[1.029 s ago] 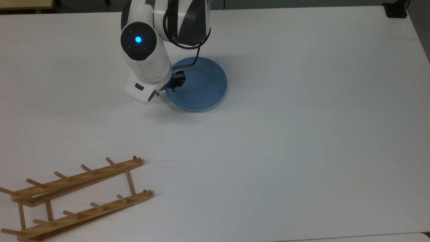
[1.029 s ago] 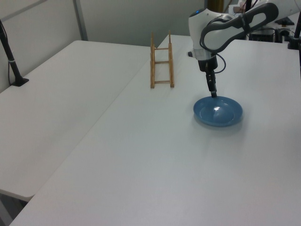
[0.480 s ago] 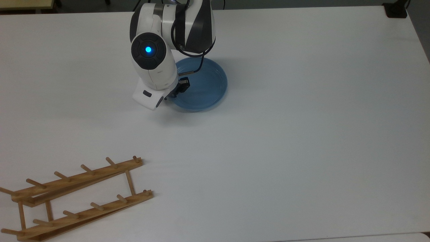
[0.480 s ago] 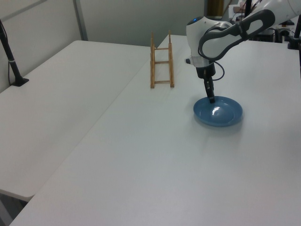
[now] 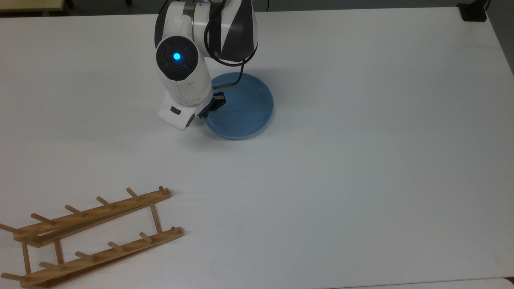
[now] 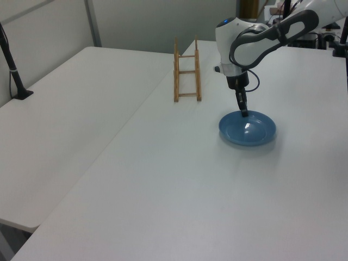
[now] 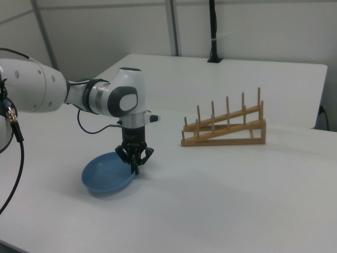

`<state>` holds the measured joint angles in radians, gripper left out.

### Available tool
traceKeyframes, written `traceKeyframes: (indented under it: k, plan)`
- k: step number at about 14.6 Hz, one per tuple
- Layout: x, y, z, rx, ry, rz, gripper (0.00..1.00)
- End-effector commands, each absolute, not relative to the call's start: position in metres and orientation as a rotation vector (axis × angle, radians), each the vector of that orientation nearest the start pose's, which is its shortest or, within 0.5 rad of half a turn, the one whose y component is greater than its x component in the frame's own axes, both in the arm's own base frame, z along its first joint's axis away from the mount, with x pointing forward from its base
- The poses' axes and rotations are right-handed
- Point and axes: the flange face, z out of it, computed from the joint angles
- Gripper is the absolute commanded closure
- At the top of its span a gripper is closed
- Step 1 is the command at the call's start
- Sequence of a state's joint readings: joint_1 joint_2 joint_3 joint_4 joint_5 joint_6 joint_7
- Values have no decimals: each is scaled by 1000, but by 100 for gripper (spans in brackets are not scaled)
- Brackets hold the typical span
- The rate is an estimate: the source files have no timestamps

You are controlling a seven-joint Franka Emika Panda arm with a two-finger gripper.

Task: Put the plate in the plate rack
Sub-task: 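Close the gripper on the blue plate's rim, then lift the plate by its rim, tilting it upright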

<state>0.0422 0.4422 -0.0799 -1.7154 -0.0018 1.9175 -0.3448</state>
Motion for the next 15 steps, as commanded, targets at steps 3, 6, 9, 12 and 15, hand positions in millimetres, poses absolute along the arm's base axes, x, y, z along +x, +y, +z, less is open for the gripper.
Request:
traceKeyframes:
  k: [3,6,9,12,15]
  plan:
    - [633,-23,343,-3075,-559,303,100]
    - [633,-28,378,-3074,-633,216,100]
    - [637,-42,418,-3140,-656,114,100]
    - [650,-69,464,-3226,-645,-61,100]
    - [666,-80,495,-3270,-611,-348,100]
